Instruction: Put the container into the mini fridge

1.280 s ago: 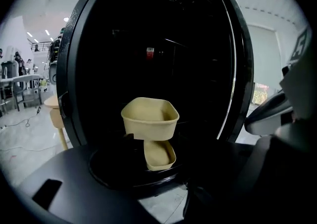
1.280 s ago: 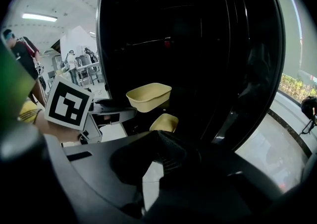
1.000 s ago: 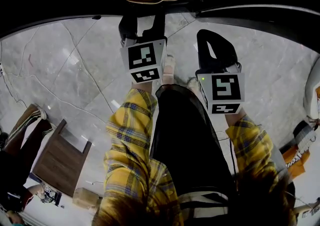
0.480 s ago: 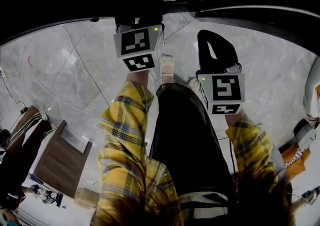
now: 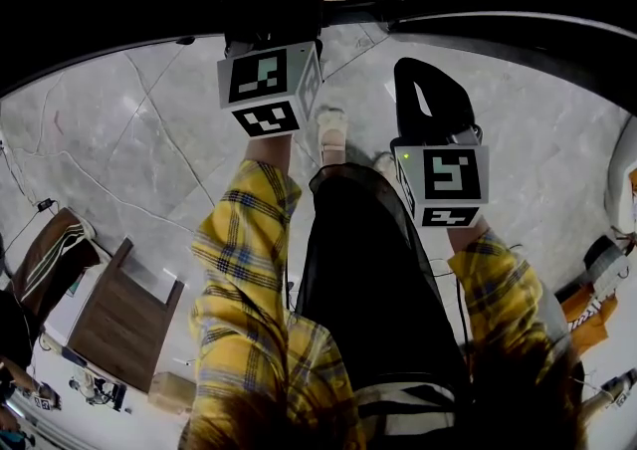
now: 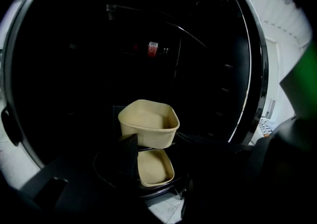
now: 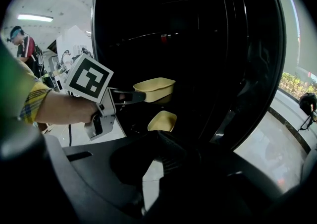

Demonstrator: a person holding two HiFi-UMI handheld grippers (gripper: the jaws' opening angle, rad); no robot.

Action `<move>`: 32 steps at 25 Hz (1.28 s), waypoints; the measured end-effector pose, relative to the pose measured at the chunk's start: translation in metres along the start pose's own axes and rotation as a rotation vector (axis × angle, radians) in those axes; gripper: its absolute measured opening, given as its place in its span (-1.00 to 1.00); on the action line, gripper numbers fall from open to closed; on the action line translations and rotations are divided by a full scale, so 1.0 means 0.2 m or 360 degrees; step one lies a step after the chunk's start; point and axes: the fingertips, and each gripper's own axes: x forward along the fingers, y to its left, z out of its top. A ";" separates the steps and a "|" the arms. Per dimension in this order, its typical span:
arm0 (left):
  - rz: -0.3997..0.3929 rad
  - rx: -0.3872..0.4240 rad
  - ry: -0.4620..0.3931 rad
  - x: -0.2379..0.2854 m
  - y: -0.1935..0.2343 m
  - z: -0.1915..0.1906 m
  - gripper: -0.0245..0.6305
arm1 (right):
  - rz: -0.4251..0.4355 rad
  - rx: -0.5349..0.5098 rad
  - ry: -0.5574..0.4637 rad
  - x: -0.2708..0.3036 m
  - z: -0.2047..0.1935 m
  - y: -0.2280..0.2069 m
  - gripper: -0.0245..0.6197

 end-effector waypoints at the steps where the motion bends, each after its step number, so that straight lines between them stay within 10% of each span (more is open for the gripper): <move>1: -0.0007 -0.0015 -0.0012 -0.02 0.00 0.00 -0.17 | 0.0001 0.0003 -0.0005 0.00 0.00 0.00 -0.84; 32: 0.0088 -0.0098 -0.0223 -0.65 -0.10 0.22 -0.58 | -0.0077 0.0027 -0.0177 -0.21 0.24 -0.07 -0.84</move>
